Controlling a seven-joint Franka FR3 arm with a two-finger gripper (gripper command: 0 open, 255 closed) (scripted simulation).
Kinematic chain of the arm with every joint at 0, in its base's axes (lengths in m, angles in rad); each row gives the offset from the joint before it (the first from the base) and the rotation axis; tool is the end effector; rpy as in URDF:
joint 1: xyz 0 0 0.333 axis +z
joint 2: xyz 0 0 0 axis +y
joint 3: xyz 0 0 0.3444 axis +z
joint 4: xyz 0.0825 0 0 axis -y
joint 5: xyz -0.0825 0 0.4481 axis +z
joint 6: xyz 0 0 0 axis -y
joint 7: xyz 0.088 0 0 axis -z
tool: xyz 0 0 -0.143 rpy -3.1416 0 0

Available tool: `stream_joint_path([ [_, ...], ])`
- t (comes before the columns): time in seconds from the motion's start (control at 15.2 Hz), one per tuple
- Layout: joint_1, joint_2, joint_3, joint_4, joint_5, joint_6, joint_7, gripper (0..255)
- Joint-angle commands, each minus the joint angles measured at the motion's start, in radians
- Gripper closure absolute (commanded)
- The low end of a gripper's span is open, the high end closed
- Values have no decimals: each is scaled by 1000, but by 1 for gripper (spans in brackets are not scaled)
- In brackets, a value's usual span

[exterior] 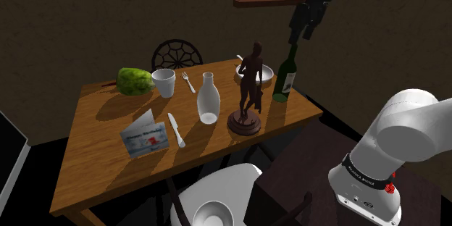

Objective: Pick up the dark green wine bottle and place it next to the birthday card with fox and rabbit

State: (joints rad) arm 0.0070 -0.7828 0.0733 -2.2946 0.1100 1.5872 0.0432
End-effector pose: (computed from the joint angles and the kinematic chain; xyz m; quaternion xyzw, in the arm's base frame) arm 0.3545 0.0507 0.6074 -0.9988 -0.0100 -0.0354 0.0310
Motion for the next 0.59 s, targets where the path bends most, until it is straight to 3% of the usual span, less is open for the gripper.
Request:
stream_joint_path([
  [0.0, 0, 0, 0, 0, 0, 0, 0, 0],
  [0.53, -72, 119, -114, -26, -86, 145, -101, 0],
])
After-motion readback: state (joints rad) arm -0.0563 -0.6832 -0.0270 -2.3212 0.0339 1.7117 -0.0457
